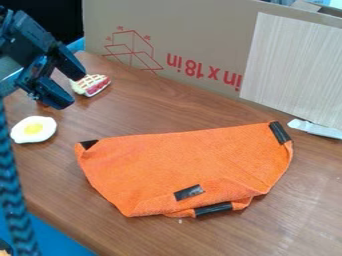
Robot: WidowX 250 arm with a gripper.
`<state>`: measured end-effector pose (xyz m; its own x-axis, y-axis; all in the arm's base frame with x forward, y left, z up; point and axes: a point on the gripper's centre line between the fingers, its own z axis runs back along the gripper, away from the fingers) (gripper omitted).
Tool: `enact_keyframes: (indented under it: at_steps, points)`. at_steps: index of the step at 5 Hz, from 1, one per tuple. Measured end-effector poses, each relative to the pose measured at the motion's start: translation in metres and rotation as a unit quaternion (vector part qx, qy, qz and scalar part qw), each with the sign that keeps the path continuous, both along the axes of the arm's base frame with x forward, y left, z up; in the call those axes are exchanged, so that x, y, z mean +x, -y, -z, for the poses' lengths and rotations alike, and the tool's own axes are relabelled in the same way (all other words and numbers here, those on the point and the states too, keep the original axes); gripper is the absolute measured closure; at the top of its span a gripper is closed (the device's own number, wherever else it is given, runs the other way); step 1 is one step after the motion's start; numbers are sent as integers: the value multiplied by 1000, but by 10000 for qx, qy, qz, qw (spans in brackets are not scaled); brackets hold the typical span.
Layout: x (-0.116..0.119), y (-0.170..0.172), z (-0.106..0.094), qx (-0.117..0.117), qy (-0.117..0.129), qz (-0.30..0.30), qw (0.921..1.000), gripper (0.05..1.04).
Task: Unfold the cloth from bottom right to top left
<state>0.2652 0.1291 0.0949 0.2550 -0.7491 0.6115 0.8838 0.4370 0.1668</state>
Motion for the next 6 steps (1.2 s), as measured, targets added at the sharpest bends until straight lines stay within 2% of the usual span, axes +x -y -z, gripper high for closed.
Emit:
enact_keyframes:
  at_steps: [1,2,3,4,5,6]
  points:
    - [-1,2,7,-55,-103,-5,9999,83]
    - [-3,42,25,388,-343,610,9968,83]
    - [-2,86,30,1223,-621,591,9888,83]
    - [7,121,35,1549,-806,393,9839,83]
    - [16,153,37,1263,-896,-37,9879,83]
    - [19,168,46,850,-1015,-403,9904,83]
